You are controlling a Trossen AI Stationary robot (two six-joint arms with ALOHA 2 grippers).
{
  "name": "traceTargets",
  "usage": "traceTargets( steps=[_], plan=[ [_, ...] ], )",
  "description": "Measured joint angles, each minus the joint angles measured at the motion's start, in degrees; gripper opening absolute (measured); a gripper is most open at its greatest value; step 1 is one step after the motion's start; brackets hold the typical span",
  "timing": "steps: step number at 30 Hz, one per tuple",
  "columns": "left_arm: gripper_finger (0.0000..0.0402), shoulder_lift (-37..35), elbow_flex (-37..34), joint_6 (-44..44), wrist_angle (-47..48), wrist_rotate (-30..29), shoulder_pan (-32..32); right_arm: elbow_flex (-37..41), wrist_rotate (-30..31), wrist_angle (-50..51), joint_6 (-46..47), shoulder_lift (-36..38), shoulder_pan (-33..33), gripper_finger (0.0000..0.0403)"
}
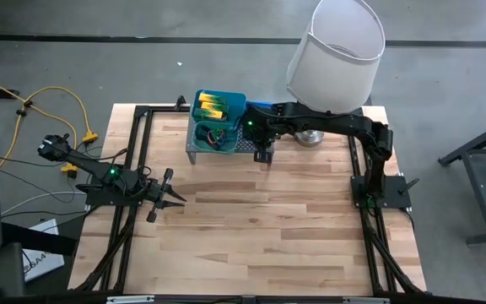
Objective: Pick & Place Office Desk Supplies
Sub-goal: Put the blue bin with spring keychains on the shelf, then return to Home Position
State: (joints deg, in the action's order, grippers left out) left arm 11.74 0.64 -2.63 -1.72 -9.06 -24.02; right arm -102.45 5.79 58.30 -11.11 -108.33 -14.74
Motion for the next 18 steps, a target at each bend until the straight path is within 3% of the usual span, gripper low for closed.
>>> traceTargets(
  steps=[18],
  plan=[
    [0.0061,0.01,0.00,0.02,0.01,0.00,0.00,0.00,0.24,0.17,0.48,0.01,0.54,0.0077]
  ],
)
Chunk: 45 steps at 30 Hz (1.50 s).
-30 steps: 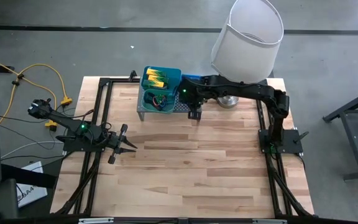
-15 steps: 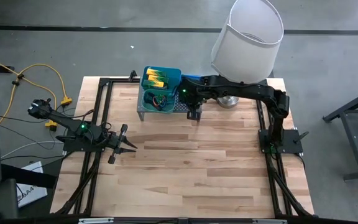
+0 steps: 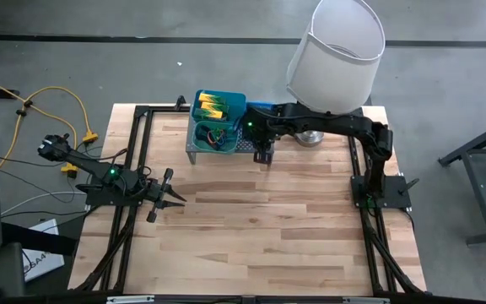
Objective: Pick & Place Office Desk Supplies
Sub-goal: Return to Home Position
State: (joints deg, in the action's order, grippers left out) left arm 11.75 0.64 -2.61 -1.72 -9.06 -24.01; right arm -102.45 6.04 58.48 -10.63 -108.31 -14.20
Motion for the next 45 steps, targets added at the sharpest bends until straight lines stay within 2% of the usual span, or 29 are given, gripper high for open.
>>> traceTargets(
  steps=[8,16,23,37,41,45],
  plan=[
    [0.0061,-0.01,0.00,-0.02,-0.01,0.00,-0.01,0.00,4.70,0.00,-0.60,0.60,1.64,0.0091],
    [0.0061,-0.01,0.00,0.00,0.00,0.01,-0.01,0.00,5.40,-0.64,-1.20,4.70,1.84,0.0102],
    [0.0061,0.00,0.00,0.00,0.00,0.01,0.00,-0.02,5.81,-0.51,-1.21,5.49,3.11,0.0104],
    [0.0061,-0.01,0.00,0.00,0.00,0.01,-0.01,-0.02,4.52,-9.78,0.09,5.53,15.44,0.0102],
    [0.0061,-0.02,0.00,0.00,0.00,0.01,-0.02,-0.02,7.76,-9.06,0.72,5.53,17.39,0.0101],
    [0.0061,-0.02,0.00,0.00,-0.02,0.00,-0.02,-0.04,8.28,-4.53,8.34,7.25,17.22,0.0101]
  ],
)
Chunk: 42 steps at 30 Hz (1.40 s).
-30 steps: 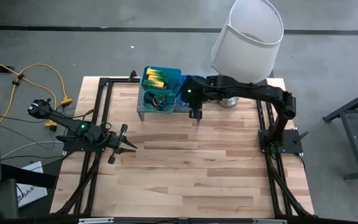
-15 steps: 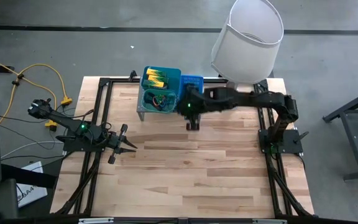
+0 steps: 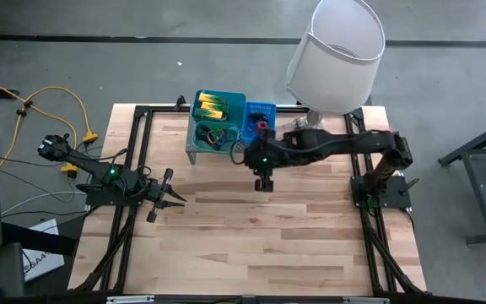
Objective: Pick & Place Office Desk Supplies
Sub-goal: Return to Home Position
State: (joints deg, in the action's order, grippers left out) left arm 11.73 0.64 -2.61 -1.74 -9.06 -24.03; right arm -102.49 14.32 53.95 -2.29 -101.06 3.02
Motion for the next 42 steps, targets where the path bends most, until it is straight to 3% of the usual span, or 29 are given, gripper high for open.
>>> traceTargets(
  steps=[5,14,24,42],
  plan=[
    [0.0061,0.02,0.00,0.00,-0.04,0.02,0.02,5.96,-0.81,2.02,3.86,3.88,0.06,0.0100],
    [0.0061,0.50,0.00,0.00,-0.54,0.18,0.00,37.41,-0.78,-22.22,8.34,24.47,2.09,0.0100],
    [0.0061,1.25,0.00,0.00,-0.85,0.20,0.00,62.74,1.96,-38.94,13.16,43.00,8.87,0.0100],
    [0.0061,1.31,0.00,0.00,-1.55,-0.04,0.02,90.50,2.04,-67.22,11.63,61.38,14.72,0.0100]
  ],
)
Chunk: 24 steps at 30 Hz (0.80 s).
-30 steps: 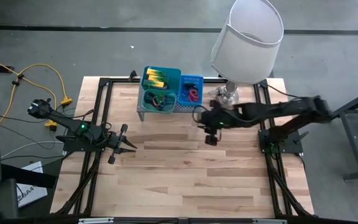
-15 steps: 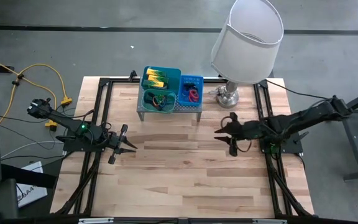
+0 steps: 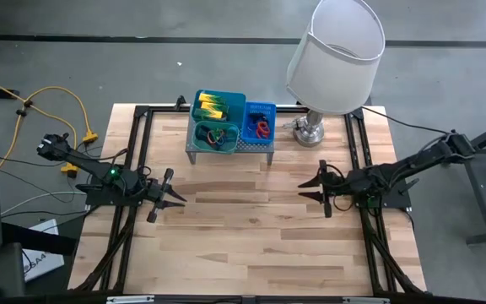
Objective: Pick & Place Office Desk Supplies
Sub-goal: Return to Home Position
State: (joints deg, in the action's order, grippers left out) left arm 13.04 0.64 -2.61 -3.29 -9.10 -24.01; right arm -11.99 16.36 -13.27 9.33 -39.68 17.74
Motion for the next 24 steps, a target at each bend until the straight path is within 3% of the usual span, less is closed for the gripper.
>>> traceTargets(
  steps=[24],
  plan=[
    [0.0061,-0.02,0.00,0.00,-0.18,0.04,-0.01,11.00,-0.24,-0.29,-1.65,19.91,-0.26,0.0100]
  ],
)
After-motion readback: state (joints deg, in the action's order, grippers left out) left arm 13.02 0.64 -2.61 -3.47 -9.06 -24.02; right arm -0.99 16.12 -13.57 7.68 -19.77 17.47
